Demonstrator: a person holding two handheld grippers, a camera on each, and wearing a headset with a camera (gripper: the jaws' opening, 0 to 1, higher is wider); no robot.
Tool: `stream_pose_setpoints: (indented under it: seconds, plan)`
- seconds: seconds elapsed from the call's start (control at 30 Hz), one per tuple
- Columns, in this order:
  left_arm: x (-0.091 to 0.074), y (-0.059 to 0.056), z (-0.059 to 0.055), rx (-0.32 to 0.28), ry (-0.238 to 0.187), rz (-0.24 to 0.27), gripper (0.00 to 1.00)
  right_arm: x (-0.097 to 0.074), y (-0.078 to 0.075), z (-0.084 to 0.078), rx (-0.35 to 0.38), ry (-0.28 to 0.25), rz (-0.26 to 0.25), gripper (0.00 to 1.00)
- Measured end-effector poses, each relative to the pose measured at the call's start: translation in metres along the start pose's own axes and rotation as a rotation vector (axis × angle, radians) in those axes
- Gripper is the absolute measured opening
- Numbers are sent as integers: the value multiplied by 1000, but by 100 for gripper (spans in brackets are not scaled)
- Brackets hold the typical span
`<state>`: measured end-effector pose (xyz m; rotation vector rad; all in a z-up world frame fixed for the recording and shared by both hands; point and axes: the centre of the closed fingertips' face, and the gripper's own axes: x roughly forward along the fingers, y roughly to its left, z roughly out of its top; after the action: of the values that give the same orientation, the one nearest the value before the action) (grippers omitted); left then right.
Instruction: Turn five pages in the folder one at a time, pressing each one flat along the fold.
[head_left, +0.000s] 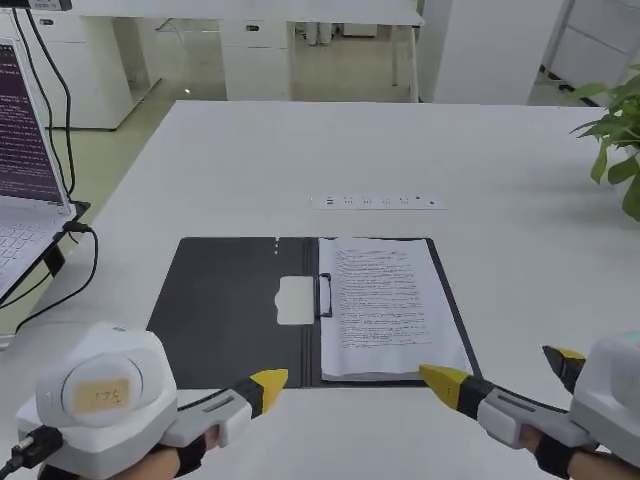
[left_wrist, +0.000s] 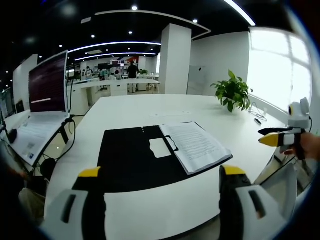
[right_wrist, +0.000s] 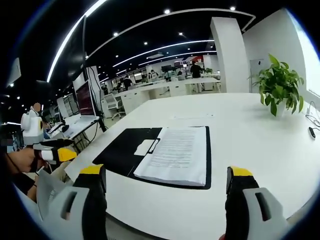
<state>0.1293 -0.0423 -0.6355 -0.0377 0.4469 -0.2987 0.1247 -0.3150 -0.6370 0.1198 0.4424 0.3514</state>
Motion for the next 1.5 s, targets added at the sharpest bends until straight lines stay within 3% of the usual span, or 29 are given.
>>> stream_pose_setpoints:
  seconds: [0.17, 0.77, 1.13, 1.5]
  plan:
    - [-1, -1, -3, 10, 14, -2, 96, 0, 0, 0, 7, 2, 1, 100]
    - [0, -2, 2, 15, 5, -4, 96, -1, -2, 4, 1, -4, -3, 100]
    - [-2, 3, -3, 3, 13, 14, 96, 0, -4, -8, -3, 25, -5, 100]
    - [-1, 2, -5, -14, 13, 20, 95, 3, -4, -4, -10, 24, 4, 99]
